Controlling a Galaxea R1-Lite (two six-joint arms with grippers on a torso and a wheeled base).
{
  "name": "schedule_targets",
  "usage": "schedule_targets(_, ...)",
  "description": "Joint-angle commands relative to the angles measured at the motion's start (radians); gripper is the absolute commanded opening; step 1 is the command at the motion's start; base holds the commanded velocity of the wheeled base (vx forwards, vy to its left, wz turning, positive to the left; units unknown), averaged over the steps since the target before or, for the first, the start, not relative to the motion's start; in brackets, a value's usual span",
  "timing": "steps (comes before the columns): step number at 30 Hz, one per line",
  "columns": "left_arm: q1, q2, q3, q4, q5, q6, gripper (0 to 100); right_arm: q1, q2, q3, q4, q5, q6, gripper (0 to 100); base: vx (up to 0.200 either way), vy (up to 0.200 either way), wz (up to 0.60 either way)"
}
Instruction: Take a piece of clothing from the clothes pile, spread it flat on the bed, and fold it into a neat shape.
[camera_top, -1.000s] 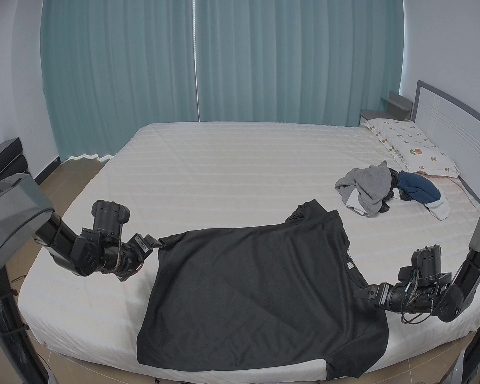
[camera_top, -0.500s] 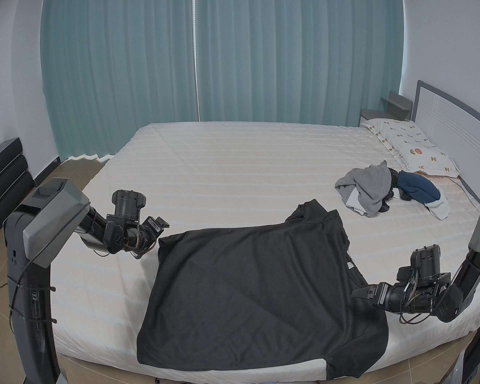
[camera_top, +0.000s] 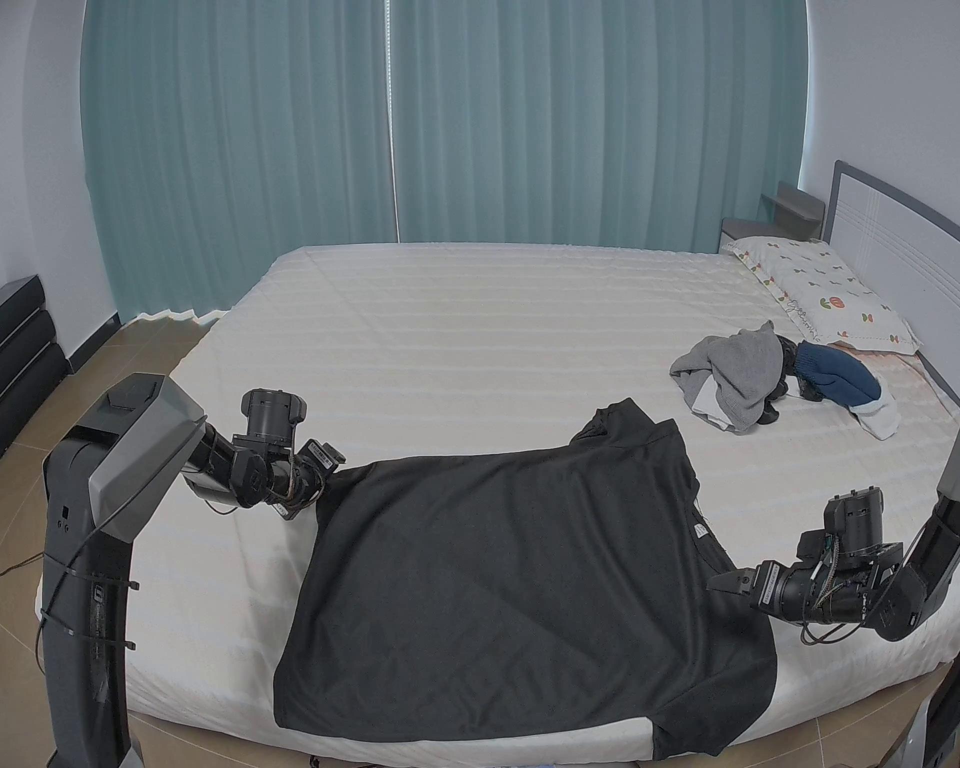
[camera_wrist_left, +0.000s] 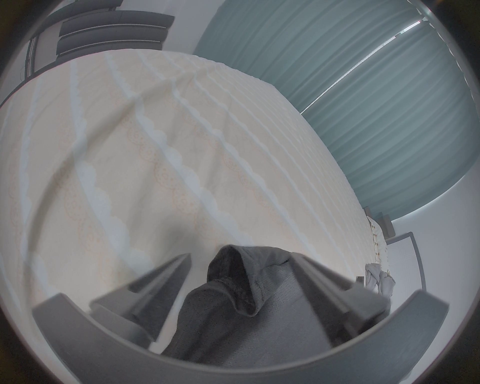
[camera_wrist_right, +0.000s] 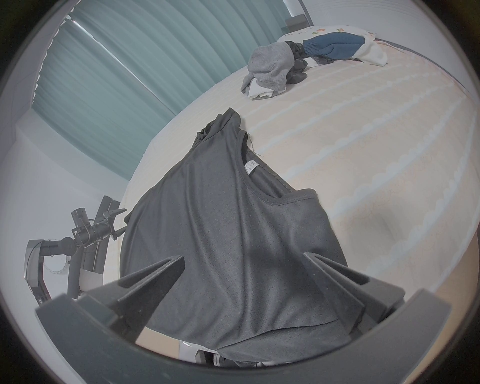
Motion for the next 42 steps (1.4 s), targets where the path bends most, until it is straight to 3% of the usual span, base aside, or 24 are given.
schedule_targets(1,-0.001,0.010,-0.012,-0.002,0.002,0.000,0,-0.002,0.004,0.000,-0.001,0.006,0.000,100,0.000,0.000,0.00)
schedule_targets(9,0.029,0.007,-0.073,0.003,0.012,0.029,0,-0.002,0.007,0.003,0.000,0.014,0.000,100,0.000,0.000,0.00)
schedule_targets(27,0.054,0.036,-0.217,0.009,0.019,0.247,0,-0.011,0.023,0.000,-0.001,0.018,-0.001,100,0.000,0.000,0.00)
schedule_targets(42,0.058,0.152,-0.408,0.075,0.077,0.311,0,-0.013,0.024,-0.001,-0.001,0.020,0.000,100,0.000,0.000,0.00)
